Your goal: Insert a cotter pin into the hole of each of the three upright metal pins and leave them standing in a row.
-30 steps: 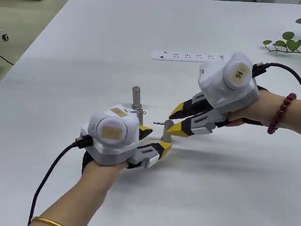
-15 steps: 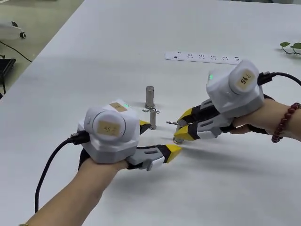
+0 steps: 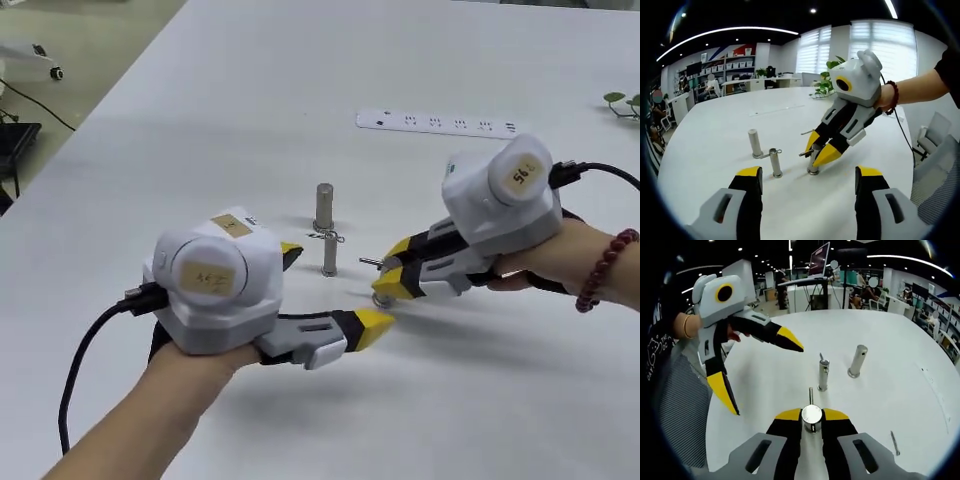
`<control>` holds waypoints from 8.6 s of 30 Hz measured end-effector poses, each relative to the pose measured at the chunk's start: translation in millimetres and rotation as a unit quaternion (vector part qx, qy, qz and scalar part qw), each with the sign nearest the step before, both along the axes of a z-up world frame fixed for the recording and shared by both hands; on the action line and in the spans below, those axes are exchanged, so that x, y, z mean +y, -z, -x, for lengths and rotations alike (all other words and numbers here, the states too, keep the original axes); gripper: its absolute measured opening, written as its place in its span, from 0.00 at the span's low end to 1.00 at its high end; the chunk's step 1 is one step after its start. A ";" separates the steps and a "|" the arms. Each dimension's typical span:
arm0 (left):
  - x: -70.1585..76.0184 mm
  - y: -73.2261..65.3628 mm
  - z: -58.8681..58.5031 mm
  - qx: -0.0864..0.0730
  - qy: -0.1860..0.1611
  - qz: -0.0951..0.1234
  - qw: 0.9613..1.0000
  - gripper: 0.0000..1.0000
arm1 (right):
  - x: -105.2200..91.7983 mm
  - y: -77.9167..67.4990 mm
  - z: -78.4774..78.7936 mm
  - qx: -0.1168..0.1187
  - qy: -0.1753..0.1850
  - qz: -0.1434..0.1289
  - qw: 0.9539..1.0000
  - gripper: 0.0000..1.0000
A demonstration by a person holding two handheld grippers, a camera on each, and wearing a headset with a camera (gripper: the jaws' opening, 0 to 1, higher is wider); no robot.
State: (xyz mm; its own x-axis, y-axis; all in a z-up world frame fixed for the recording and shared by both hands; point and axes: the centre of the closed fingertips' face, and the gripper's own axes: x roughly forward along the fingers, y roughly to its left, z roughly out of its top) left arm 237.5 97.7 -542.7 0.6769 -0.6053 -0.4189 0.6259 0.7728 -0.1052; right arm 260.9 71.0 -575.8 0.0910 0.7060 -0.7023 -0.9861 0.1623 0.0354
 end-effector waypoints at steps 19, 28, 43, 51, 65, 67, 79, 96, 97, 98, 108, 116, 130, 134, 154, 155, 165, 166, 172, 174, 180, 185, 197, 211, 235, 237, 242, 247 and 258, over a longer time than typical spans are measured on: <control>6.0 3.4 1.4 0.003 0.003 0.001 1.000 0.86 | -0.5 -1.9 2.9 -0.016 -0.061 0.007 0.998 0.09; 9.1 6.9 1.3 0.007 0.000 -0.006 1.000 0.85 | -2.4 -6.4 -2.7 -0.024 -0.070 0.008 0.997 0.09; 8.5 1.7 -3.1 -0.001 -0.004 0.007 1.000 0.94 | -3.6 -6.6 -18.5 -0.025 -0.070 0.014 0.997 0.09; 9.1 2.2 -4.1 -0.005 -0.006 -0.001 1.000 0.96 | -3.2 -4.7 -26.4 -0.027 -0.077 0.022 0.996 0.09; 8.0 5.5 -2.9 0.001 -0.002 -0.004 1.000 0.95 | -6.0 -0.4 -31.6 -0.012 -0.074 0.018 0.997 0.09; 7.3 5.6 -2.8 0.000 -0.001 -0.005 1.000 0.95 | -6.8 -0.4 -31.0 -0.009 -0.074 0.014 0.997 0.09; 5.3 5.0 -2.1 -0.006 0.006 -0.010 1.000 0.99 | -5.9 0.1 -27.7 -0.006 -0.085 0.015 0.996 0.09; 5.7 7.3 -0.6 -0.003 0.007 -0.011 1.000 0.99 | -6.6 1.8 -26.9 -0.012 -0.087 0.016 0.996 0.09; 5.7 7.3 -0.4 -0.003 0.007 -0.011 1.000 0.99 | -7.4 3.1 -28.4 -0.014 -0.089 0.017 0.996 0.10; 5.7 7.2 -0.3 -0.003 0.007 -0.010 1.000 0.99 | -8.3 3.8 -29.0 -0.015 -0.089 0.019 0.996 0.10; 6.6 5.9 0.2 -0.003 0.006 -0.010 1.000 0.99 | -4.5 -8.3 -24.9 -0.003 -0.058 -0.007 0.998 0.23; 7.8 3.3 -1.2 -0.008 0.006 -0.010 1.000 0.99 | 7.5 -23.8 -31.2 0.040 0.012 -0.062 0.997 0.34; 13.6 -0.7 -6.1 -0.017 -0.005 -0.012 1.000 0.99 | 40.2 -40.2 -60.0 0.036 0.098 -0.139 0.985 0.41; 14.3 -1.1 -7.1 -0.017 -0.007 -0.010 1.000 0.99 | 48.3 -41.5 -73.9 0.019 0.126 -0.153 0.980 0.40; 12.9 -0.7 -6.8 -0.020 -0.004 -0.021 1.000 0.98 | 68.3 -14.6 -103.9 0.006 0.156 -0.133 0.979 0.29; 12.6 -0.5 -6.6 -0.019 -0.003 -0.021 1.000 0.98 | 68.5 -13.4 -105.7 0.007 0.156 -0.133 0.979 0.28; 14.7 -2.0 -7.1 -0.020 -0.007 -0.019 1.000 0.97 | 75.3 -7.4 -104.4 0.003 0.144 -0.118 0.983 0.21; 14.4 -2.2 -7.0 -0.020 -0.006 -0.019 1.000 0.97 | 75.5 -6.9 -104.5 0.004 0.144 -0.117 0.983 0.20; 12.0 -1.5 -6.0 -0.022 -0.002 -0.028 0.999 0.96 | 76.6 -4.6 -104.7 0.008 0.147 -0.115 0.982 0.17; 11.3 -1.3 -5.7 -0.022 -0.001 -0.029 0.999 0.96 | 77.0 -4.0 -103.5 0.006 0.143 -0.111 0.983 0.15; 11.5 -1.9 -5.7 -0.022 -0.002 -0.028 0.999 0.96 | 79.1 -5.3 -100.7 -0.015 0.127 -0.103 0.986 0.09; 12.7 -3.6 -6.8 -0.020 -0.006 -0.019 1.000 0.96 | 77.8 -3.9 -104.5 -0.024 0.122 -0.093 0.988 0.09; 11.3 -7.8 -9.0 -0.026 -0.007 -0.011 1.000 0.96 | 61.6 -3.0 -112.6 -0.037 0.114 -0.078 0.990 0.08; 10.3 -5.9 -7.2 -0.020 -0.002 -0.010 1.000 0.99 | 13.3 -5.2 -112.7 -0.048 0.131 -0.062 0.988 0.08; 9.9 -6.6 -4.9 -0.019 0.015 -0.013 1.000 0.99 | -58.2 -4.8 -85.5 -0.043 0.149 -0.045 0.987 0.08; 8.8 -5.9 -4.2 -0.019 0.018 -0.015 1.000 0.99 | -65.1 -4.3 -84.1 -0.042 0.150 -0.046 0.987 0.08; 8.7 -6.0 -4.2 -0.018 0.017 -0.014 1.000 0.99 | -68.8 -7.4 -73.1 -0.040 0.151 -0.048 0.987 0.08; 9.5 -7.7 -4.3 -0.021 0.015 -0.014 1.000 0.99 | -74.3 -10.4 -62.4 -0.039 0.145 -0.053 0.987 0.08; 8.3 -9.4 -3.2 -0.024 0.016 -0.016 0.999 0.99 | -71.9 -15.9 -39.1 -0.048 0.135 -0.060 0.988 0.08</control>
State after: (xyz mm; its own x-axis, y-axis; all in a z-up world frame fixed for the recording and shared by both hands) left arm 240.7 106.0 -533.3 0.6775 -0.6135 -0.4057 0.6534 0.7553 -0.0509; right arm 299.9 -0.9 -559.8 0.3491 0.7251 -0.5937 -0.9072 0.4201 -0.0204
